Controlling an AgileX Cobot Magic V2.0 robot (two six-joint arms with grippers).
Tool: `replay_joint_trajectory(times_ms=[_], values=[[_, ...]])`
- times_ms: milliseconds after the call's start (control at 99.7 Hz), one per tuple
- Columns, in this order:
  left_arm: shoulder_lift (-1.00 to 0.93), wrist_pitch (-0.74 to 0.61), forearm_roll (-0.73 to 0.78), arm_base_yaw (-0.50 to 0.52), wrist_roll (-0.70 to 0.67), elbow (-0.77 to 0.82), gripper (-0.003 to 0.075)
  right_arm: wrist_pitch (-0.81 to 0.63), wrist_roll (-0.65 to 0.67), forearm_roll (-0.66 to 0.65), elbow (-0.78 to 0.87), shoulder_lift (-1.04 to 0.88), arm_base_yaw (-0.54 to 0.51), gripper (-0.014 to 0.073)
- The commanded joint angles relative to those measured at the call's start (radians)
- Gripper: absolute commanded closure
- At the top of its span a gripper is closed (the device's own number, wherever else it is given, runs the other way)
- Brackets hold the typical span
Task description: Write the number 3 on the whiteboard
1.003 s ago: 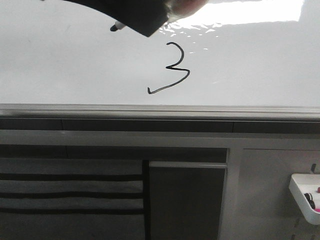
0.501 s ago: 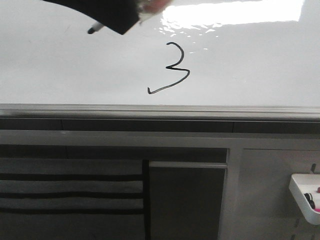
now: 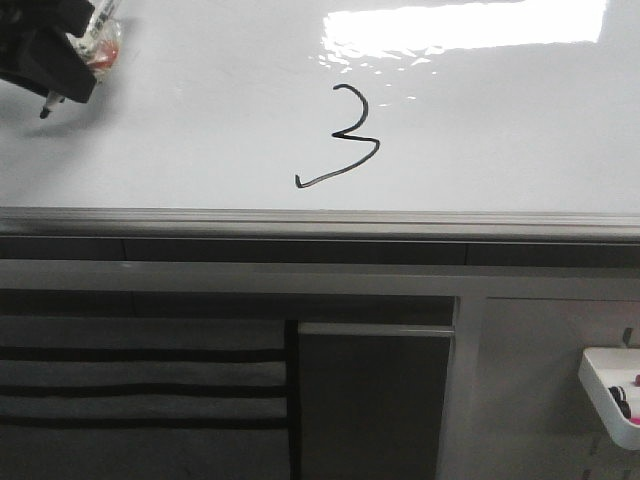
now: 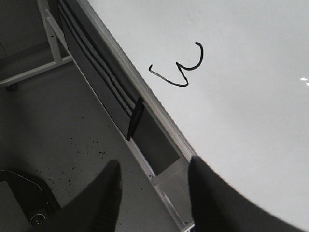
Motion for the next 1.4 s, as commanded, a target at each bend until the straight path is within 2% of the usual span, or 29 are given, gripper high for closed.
replay_joint_trajectory(times_ms=[0,381,822,923,1053,1113,1163,1244,1314,1394], values=[[0.003,-0.079,-0.051,0.008,-0.014,-0.025,0.0738,-0.045,0.004,0.017,-0.029,-0.009,-0.006,0.0306],[0.014,-0.089,-0.066,0.006,-0.014,-0.025,0.0738,-0.043,0.004,0.022,-0.029,-0.009,-0.006,0.0306],[0.039,-0.179,-0.066,0.006,-0.015,-0.025,0.0729,-0.035,0.004,0.029,-0.029,-0.009,-0.006,0.0306],[0.039,-0.181,-0.066,0.006,-0.015,-0.025,0.0649,-0.024,0.004,0.029,-0.029,-0.009,-0.006,0.0306],[0.039,-0.178,-0.066,0.006,-0.015,-0.025,0.0416,-0.022,0.004,0.029,-0.029,-0.009,-0.006,0.0306],[0.039,-0.171,-0.066,0.006,-0.015,-0.025,0.0345,-0.02,0.006,0.029,-0.029,-0.009,-0.006,0.0306],[0.039,-0.171,-0.06,0.006,-0.015,-0.025,0.0315,-0.02,0.015,0.029,-0.029,-0.009,-0.006,0.0306],[0.02,-0.135,-0.015,0.007,-0.015,-0.033,0.0318,-0.02,0.069,-0.004,-0.029,-0.012,-0.006,0.0306],[-0.018,-0.07,0.044,0.007,-0.015,-0.046,0.0321,-0.012,0.153,-0.066,-0.029,-0.026,-0.006,0.0306],[-0.074,0.03,0.111,0.007,-0.015,-0.072,0.0322,-0.005,0.308,-0.175,-0.029,-0.053,-0.006,0.0306]])
